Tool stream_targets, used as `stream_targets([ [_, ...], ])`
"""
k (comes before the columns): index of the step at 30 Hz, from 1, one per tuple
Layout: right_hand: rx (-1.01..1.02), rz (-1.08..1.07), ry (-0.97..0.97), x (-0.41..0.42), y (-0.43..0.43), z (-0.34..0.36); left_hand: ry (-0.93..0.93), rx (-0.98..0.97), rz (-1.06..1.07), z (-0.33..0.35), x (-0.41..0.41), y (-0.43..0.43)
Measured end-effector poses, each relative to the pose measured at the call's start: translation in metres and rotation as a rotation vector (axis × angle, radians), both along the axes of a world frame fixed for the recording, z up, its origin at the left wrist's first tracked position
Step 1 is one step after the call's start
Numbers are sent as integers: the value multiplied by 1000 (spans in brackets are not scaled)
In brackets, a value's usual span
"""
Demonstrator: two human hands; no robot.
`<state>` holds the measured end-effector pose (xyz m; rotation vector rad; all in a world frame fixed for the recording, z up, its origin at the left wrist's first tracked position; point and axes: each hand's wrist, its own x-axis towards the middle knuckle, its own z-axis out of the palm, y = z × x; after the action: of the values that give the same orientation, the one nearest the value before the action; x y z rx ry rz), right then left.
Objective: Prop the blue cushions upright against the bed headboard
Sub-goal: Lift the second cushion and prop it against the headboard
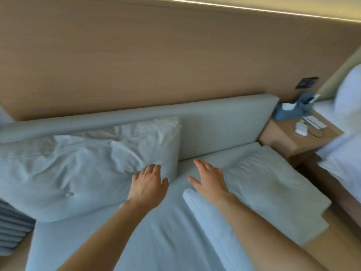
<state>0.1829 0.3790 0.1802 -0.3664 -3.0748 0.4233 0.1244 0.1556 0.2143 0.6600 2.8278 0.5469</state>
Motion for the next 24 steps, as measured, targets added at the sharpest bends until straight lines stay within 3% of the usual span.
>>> stream_targets([
  [6, -22, -100, -156, 60, 169, -15, -106, -95, -94, -32, 44, 156],
  [13, -3, -1, -268, 66, 352, -73, -171, -190, 25, -97, 65, 322],
  [24, 37, 215, -401, -2, 447, -103, -182, -149, 169, -134, 31, 428],
])
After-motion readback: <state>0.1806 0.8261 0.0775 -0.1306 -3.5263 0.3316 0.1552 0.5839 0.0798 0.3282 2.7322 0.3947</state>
